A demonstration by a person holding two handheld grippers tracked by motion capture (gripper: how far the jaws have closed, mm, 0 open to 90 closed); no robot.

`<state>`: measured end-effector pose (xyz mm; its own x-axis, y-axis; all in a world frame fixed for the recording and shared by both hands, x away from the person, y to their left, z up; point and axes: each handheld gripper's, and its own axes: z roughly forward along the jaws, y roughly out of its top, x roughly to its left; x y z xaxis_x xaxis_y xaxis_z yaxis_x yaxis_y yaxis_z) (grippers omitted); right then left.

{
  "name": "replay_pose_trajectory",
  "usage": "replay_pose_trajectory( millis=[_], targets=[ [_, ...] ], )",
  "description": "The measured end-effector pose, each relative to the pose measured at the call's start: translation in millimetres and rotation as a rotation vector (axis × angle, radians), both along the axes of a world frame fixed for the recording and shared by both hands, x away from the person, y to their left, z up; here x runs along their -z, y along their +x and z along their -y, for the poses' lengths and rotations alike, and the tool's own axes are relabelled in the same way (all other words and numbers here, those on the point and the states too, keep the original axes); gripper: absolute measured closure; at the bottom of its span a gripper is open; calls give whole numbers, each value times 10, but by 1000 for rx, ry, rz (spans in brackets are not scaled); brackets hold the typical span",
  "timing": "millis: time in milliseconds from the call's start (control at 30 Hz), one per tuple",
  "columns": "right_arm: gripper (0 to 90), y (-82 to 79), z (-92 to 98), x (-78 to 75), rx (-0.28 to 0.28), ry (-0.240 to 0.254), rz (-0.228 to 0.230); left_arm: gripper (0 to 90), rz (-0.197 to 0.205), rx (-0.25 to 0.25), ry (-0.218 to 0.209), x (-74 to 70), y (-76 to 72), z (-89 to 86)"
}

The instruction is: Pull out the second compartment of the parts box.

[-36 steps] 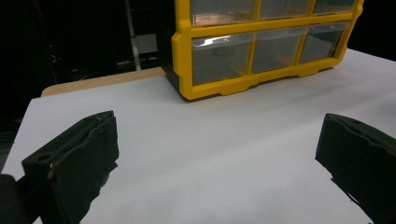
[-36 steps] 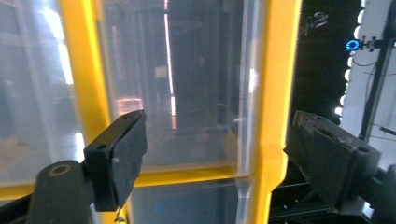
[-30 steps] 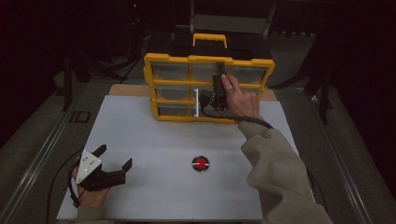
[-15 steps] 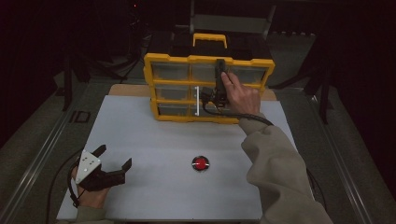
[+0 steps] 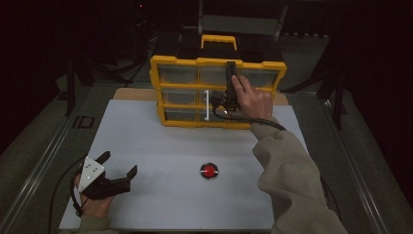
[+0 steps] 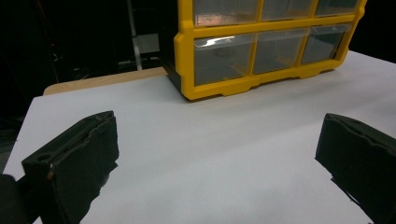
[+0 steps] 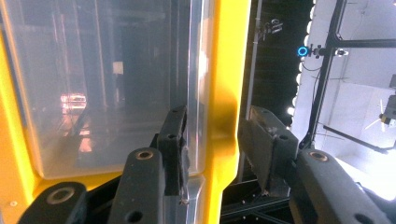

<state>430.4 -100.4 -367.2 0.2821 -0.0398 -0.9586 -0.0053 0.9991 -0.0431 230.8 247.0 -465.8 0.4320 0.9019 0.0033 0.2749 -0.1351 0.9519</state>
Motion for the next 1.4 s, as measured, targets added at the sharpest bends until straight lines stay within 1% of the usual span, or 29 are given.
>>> replay_pose_trajectory(
  millis=[100, 167, 300, 433, 500, 700, 733, 800, 833, 900, 933, 967, 1033, 1167, 1400],
  targets=[
    [602, -2, 2, -4, -3, 5, -1, 0, 0, -2, -3, 0, 1, -2],
    [611, -6, 1, -13, -4, 16, -10, 0, 0, -2, -2, 0, 1, -2],
    [611, -15, 2, -22, -4, 19, -13, 0, 0, -1, -1, 0, 0, -2],
    [627, -42, 2, -17, -10, 24, -15, 0, 0, -3, -3, -1, -1, -5],
    [640, -69, 14, -23, -18, 35, -25, 0, -2, -4, -3, 0, -1, -5],
    [650, -109, 21, -30, -22, 26, -32, 0, -2, -4, -2, -1, -1, -2],
    [663, -131, 21, -39, -20, 24, -44, 0, -2, -5, -3, 0, -1, -2],
    [671, -136, 22, -41, -19, 22, -48, 0, -3, -5, -3, 0, 0, -1],
    [692, -148, 20, -50, -19, 18, -61, 0, -3, -4, -3, 0, 1, -1],
    [706, -154, 17, -59, -19, 21, -72, 0, -3, -4, -3, -2, -1, -2],
    [706, -154, 17, -59, -19, 21, -72, 0, -3, -4, -3, -2, -1, -2],
    [721, -161, 8, -75, -12, 19, -90, 0, -2, -5, -4, -2, -2, -5],
    [732, -165, 2, -92, -6, 13, -107, 0, -1, -6, -4, -3, -2, -5],
    [767, -170, -1, -102, -1, 10, -127, 1, -2, -7, -4, -2, -2, -5],
    [778, -180, -18, -119, 9, 21, -144, 1, -4, -9, -10, -2, 0, -13]
  ],
)
